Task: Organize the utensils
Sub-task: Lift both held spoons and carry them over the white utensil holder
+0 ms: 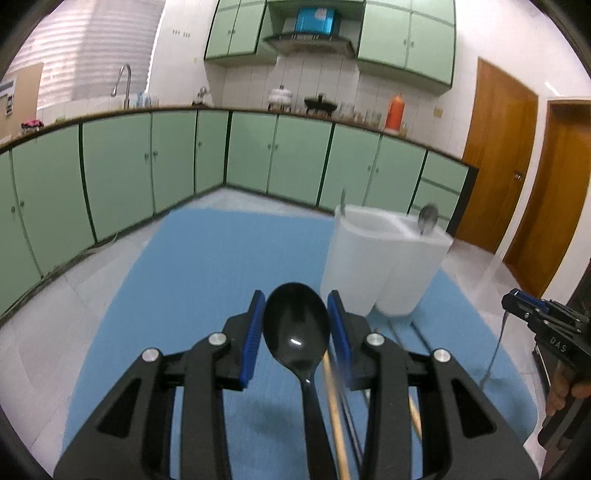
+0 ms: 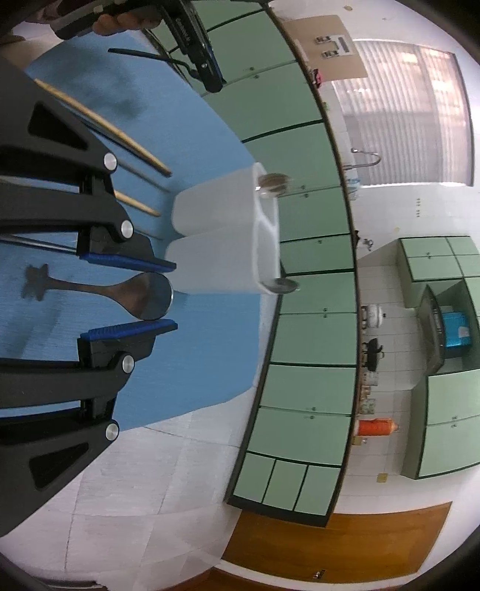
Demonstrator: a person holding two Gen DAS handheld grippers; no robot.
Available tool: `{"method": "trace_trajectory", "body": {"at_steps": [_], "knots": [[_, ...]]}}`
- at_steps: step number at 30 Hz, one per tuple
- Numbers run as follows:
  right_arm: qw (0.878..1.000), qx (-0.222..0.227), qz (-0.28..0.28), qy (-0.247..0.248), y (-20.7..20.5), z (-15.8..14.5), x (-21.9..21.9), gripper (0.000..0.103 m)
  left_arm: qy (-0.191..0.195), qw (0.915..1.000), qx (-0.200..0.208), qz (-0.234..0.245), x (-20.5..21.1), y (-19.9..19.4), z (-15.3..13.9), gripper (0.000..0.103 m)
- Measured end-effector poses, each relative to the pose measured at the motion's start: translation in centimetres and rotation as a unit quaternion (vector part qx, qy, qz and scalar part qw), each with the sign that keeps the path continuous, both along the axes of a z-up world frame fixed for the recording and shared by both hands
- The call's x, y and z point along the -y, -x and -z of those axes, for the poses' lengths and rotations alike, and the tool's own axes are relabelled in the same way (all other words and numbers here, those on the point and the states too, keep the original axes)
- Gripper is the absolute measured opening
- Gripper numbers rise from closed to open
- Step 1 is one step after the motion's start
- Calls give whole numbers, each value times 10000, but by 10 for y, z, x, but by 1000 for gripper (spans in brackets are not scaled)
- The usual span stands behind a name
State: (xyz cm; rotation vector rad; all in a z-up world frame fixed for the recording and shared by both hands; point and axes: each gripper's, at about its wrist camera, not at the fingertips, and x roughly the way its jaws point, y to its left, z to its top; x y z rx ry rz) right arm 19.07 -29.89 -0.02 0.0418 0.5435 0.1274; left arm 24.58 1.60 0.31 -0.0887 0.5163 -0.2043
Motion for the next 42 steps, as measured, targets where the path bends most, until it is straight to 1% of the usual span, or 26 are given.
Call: {"method": "trace_trajectory", "body": {"at_steps": [4,6,7,8,10,11,12,14,16,19,22,23,24,27,29,32,35,39,42], "knots": [[9998,172,-19,27,-2,-11,-1,26,14,9989,447,121,6,0,-10,33],[9998,203,-46,23,-3,-14,-3,26,-17,9985,526,168,10,-2,-11,33],[9998,206,-55,33,-4,-14,-3,26,-80,9986,486,178,12,-5,-10,33],[9998,200,-56,35,-4,-14,-3,26,-193,9991,345,156,15,-10,-7,33],[9999,149,-74,14,-6,-11,-3,26,-243,9996,14,164,15,-18,3,33],[9999,119,-77,7,-6,-8,-5,26,-286,9991,-277,136,15,-25,11,33],[9999,94,-81,2,-6,-7,-6,26,-325,9979,-547,139,14,-30,20,33],[9999,38,-95,-14,-7,-2,-6,26,-374,9952,-896,105,11,-37,34,33],[9999,48,-94,-27,-6,0,-6,26,-395,9923,-1165,121,9,-42,45,33],[9999,43,-96,-29,-6,0,-5,26,-327,9868,-1573,224,3,-50,59,34],[9999,35,-93,-42,-5,1,-3,26,-219,9834,-1792,203,-2,-54,67,35],[9999,33,-94,-51,-6,1,-3,26,-180,9829,-1822,206,-3,-55,67,38],[9999,31,-93,-57,-6,0,-2,26,-154,9828,-1831,209,-5,-54,69,40],[9999,33,-92,-63,-6,0,-2,26,-159,9823,-1852,217,-5,-53,71,43],[9999,34,-92,-60,-6,0,-2,26,-192,9816,-1890,211,-5,-54,72,48],[9999,33,-92,-58,-6,0,-3,26,-151,9807,-1942,153,-7,-57,71,50],[9999,32,-91,-58,-6,-1,-3,26,-55,9792,-2025,99,-12,-59,71,49],[9999,32,-87,-60,-6,0,-3,26,-23,9757,-2191,106,-16,-66,73,40],[9999,32,-91,-52,-6,0,-3,26,-4,9728,-2311,175,-13,-67,75,41]]}}
